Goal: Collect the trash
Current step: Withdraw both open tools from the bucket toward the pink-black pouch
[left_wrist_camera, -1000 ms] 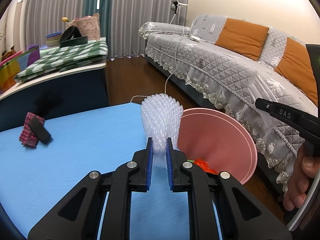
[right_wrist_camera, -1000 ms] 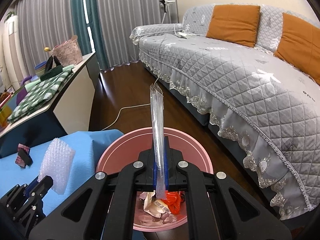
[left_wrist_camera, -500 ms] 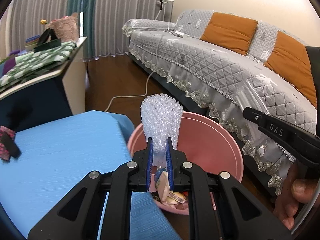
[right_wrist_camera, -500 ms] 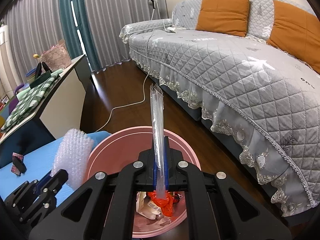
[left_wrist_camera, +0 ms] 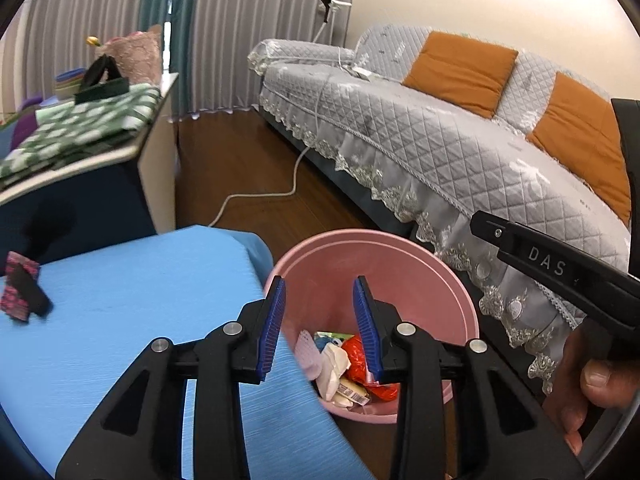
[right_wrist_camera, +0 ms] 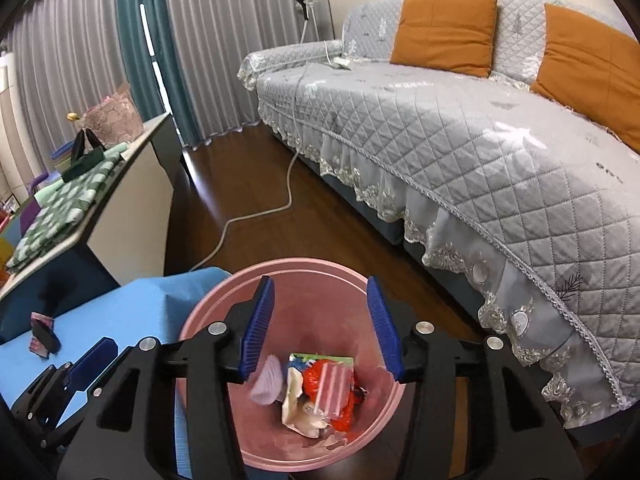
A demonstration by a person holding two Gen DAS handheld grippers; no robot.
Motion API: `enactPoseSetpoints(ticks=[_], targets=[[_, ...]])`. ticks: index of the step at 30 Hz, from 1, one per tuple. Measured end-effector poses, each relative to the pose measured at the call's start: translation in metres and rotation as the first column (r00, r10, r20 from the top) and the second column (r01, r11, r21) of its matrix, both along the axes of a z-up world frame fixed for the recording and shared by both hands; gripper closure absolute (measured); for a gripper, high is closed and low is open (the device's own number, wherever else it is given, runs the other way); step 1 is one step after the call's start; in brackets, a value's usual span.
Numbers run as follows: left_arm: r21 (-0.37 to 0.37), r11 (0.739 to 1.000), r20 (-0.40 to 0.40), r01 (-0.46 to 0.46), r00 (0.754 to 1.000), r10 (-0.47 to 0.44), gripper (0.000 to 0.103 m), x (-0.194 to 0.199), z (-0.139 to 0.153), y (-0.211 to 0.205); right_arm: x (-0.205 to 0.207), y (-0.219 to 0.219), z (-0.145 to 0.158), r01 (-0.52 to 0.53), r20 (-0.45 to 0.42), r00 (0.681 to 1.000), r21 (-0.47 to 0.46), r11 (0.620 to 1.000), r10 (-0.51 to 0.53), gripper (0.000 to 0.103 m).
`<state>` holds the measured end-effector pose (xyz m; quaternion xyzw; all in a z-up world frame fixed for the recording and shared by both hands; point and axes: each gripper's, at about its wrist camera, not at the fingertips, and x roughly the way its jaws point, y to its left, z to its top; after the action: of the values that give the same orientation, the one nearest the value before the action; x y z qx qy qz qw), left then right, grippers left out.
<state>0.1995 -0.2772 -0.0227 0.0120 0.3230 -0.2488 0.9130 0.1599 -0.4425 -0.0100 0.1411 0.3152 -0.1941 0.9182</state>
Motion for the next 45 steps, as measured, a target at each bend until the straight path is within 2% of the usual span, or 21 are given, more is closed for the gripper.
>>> enactPoseSetpoints(ticks=[10,19,26,35,42,45], targets=[[-0.026,0.992,0.042,-0.127,0.991,0.128,0.068,-0.011,0.028,0.084,-0.002,0.069,0.037,-0.106,0.068,0.992,-0.038,0.994,0.108,0.054],[-0.032,0.953,0.035,-0.302,0.952,0.303,0.068,-0.008,0.032,0.18,0.019,0.162,0.044,-0.265,0.083,0.959,-0.061,0.962,0.27,0.054],[-0.034,0.918,0.011,-0.396,0.918,0.396,0.068,-0.002,0.02,0.236,0.039,0.231,0.032,-0.399,0.07,0.913,-0.052,0.916,0.402,0.054],[-0.042,0.866,-0.038,-0.499,0.867,0.497,0.068,0.014,-0.002,0.295,0.067,0.281,0.004,-0.496,0.034,0.868,-0.003,0.868,0.496,0.055],[-0.035,0.852,-0.053,-0.522,0.853,0.52,0.068,0.028,-0.014,0.312,0.096,0.31,-0.024,-0.556,-0.013,0.83,0.054,0.829,0.558,0.054],[-0.034,0.848,-0.059,-0.529,0.848,0.527,0.068,0.032,-0.017,0.32,0.106,0.32,-0.034,-0.572,-0.028,0.818,0.07,0.817,0.575,0.046]])
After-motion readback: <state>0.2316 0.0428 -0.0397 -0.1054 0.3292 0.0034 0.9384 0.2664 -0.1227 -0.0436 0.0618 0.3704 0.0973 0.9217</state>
